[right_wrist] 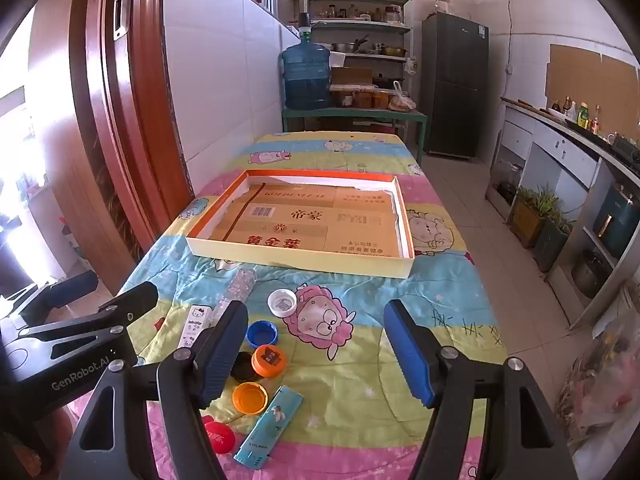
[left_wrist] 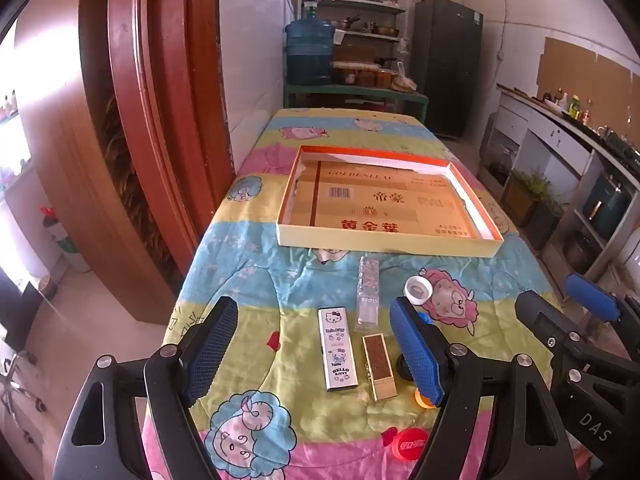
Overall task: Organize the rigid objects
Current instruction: 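Move both grippers toward the small items beside the box lid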
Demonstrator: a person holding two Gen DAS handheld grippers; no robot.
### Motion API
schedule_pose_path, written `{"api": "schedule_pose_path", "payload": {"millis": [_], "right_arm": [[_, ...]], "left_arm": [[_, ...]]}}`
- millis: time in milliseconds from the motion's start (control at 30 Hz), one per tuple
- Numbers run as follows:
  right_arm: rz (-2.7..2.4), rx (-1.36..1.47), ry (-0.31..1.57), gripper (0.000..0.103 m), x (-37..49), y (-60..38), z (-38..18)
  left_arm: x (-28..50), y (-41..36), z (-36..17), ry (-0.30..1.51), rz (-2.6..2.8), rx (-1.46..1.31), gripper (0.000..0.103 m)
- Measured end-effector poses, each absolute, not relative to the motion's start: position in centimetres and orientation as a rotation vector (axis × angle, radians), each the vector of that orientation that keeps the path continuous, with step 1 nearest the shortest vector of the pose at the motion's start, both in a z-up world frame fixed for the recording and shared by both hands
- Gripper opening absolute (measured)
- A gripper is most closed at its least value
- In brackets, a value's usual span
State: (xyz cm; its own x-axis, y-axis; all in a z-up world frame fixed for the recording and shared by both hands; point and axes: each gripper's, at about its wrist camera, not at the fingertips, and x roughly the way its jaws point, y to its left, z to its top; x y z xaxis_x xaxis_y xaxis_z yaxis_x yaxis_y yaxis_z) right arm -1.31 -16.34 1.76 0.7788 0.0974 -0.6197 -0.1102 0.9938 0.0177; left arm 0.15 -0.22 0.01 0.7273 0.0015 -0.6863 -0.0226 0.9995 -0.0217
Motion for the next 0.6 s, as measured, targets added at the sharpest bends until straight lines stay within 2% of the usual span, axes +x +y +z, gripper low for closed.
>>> {"api": "schedule_pose_path", "payload": {"millis": [600], "right_arm": [[0.096,-0.007,0.688,0.070,-1.5,-16.5,1.5]], "left_arm": [[-1.0,-0.2,-0.3,0.760,-0.024,-0.069,0.080]]}}
